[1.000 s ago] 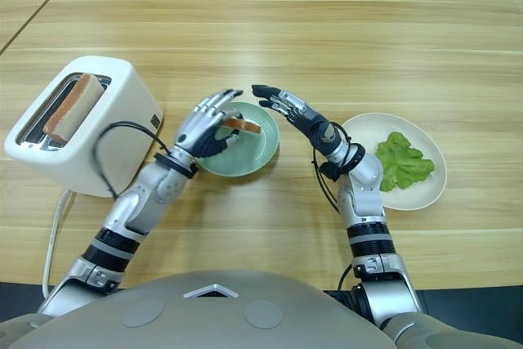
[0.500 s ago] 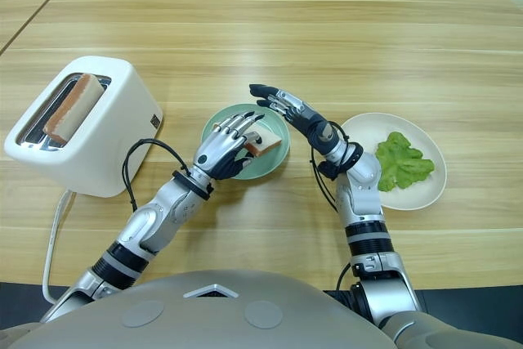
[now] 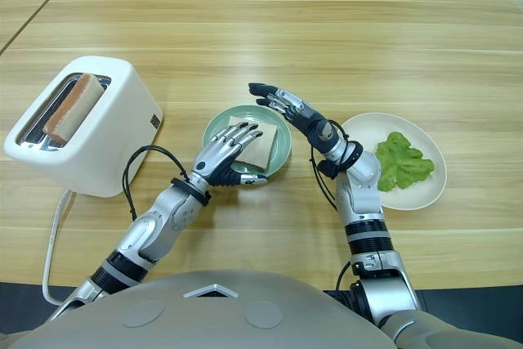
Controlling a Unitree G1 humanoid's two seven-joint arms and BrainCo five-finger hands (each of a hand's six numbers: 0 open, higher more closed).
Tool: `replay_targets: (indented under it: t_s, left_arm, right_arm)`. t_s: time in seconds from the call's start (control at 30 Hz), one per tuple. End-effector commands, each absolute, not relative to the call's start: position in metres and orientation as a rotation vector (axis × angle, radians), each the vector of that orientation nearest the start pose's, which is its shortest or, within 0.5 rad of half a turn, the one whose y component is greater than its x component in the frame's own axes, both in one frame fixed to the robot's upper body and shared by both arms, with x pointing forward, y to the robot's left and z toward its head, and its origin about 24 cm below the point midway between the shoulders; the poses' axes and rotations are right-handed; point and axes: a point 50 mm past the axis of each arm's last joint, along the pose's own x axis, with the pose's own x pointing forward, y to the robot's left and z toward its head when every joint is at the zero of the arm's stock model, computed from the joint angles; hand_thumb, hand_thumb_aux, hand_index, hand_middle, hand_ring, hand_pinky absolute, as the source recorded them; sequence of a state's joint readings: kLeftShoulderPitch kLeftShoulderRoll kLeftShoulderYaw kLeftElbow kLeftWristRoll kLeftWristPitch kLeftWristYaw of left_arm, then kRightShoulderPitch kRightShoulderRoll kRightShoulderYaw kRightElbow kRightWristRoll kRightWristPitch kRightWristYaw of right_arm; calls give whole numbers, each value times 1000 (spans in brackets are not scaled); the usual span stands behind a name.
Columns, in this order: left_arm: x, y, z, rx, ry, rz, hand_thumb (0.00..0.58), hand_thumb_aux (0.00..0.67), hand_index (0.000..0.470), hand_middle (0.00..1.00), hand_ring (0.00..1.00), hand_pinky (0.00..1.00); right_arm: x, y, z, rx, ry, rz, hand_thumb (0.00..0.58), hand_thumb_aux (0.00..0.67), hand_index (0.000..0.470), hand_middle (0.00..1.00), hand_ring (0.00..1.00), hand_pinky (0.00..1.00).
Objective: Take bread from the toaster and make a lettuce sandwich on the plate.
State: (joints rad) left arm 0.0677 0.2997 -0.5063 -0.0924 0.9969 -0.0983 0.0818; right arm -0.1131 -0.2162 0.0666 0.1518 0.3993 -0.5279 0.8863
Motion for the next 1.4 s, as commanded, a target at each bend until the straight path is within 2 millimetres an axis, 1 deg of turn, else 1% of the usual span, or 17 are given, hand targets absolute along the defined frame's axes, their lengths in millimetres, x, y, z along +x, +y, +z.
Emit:
replay_targets:
  t_s: [0.03,0.1,0.17,0.3,0.37,0.5,0.57,0.63,0.83,1.1,1.17,1.2,1.23,1.3,1.33,1.37,1.4]
  left_arm:
    - [203,81,34,1176,-329,-487,0,0,0,0,0,0]
    - [203,82,43,1161,-350,-463,0,0,0,0,0,0]
    - [201,85,62,1073,-383,-404,0,0,0,0,0,0]
    - [185,100,101,714,-395,-292,0,0,0,0,0,0]
    - [175,105,105,563,-360,-305,0,0,0,0,0,0]
    - [158,108,97,436,-293,-319,0,0,0,0,0,0]
    - [155,108,95,415,-283,-323,0,0,0,0,0,0]
    - [154,107,96,404,-287,-325,0,0,0,0,0,0]
    - [149,107,95,382,-280,-331,0,0,0,0,0,0]
    - [147,109,95,376,-270,-338,0,0,0,0,0,0]
    - [146,109,95,375,-269,-340,0,0,0,0,0,0]
    - [146,110,95,375,-268,-341,0,0,0,0,0,0]
    - [146,110,95,375,-267,-341,0,0,0,0,0,0]
    - [146,111,95,374,-267,-344,0,0,0,0,0,0]
    - [147,111,95,373,-266,-344,0,0,0,0,0,0]
    - [147,111,95,373,-266,-345,0,0,0,0,0,0]
    - [147,111,95,374,-265,-345,0,0,0,0,0,0]
  right_arm:
    - [249,-146,88,-42,-522,877,0,0,0,0,0,0]
    - [254,-151,94,-99,-519,832,0,0,0,0,0,0]
    - [262,-166,108,-262,-484,774,0,0,0,0,0,0]
    - [251,-223,151,-824,-449,661,0,0,0,0,0,0]
    - [241,-251,153,-1127,-359,639,0,0,0,0,0,0]
    - [233,-310,131,-1601,-66,631,0,0,0,0,0,0]
    - [230,-326,121,-1696,12,641,0,0,0,0,0,0]
    - [232,-332,115,-1748,13,636,0,0,0,0,0,0]
    - [240,-341,99,-1884,-56,636,0,0,0,0,0,0]
    - [240,-342,89,-1924,-113,722,0,0,0,0,0,0]
    - [239,-342,86,-1926,-113,729,87,53,37,0,0,0]
    - [240,-342,85,-1927,-113,732,346,244,171,0,0,0]
    - [240,-342,84,-1927,-114,735,436,336,236,0,0,0]
    - [240,-341,82,-1926,-119,741,482,394,276,0,0,0]
    - [240,-340,81,-1923,-125,745,527,468,328,0,0,0]
    - [241,-338,82,-1916,-134,747,578,636,446,0,0,0]
    - [241,-336,82,-1905,-147,749,580,670,470,0,0,0]
